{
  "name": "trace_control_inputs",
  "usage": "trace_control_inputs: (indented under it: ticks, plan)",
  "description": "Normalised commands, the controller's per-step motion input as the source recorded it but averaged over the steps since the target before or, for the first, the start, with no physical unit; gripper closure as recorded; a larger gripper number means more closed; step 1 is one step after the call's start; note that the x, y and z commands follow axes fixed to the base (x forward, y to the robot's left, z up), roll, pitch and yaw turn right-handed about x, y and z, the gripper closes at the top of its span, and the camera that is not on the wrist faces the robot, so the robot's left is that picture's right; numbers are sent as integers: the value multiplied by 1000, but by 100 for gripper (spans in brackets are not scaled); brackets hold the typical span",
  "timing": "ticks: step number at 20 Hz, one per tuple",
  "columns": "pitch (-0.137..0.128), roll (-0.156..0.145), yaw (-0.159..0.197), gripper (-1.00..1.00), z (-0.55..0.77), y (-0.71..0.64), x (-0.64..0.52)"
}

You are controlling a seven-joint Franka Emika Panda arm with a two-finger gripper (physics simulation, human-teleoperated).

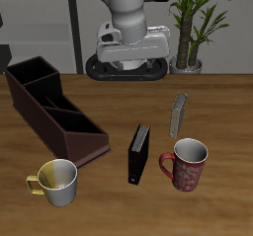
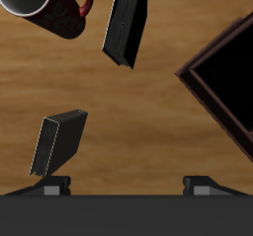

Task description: Place the yellow book into the right desk caddy's right compartment

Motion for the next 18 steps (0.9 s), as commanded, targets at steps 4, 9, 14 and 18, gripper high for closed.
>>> trace_control_inputs:
  ticks: [4,9,14,18]
  plan:
    - [-14,-19,2,-100,-57,18,34]
    - [-7,-25,1,-100,-41,41,16]
    - [-12,-83,-65,-100,-2,139,-51]
    - [-53,-69,-41,-100,-60,348,-67]
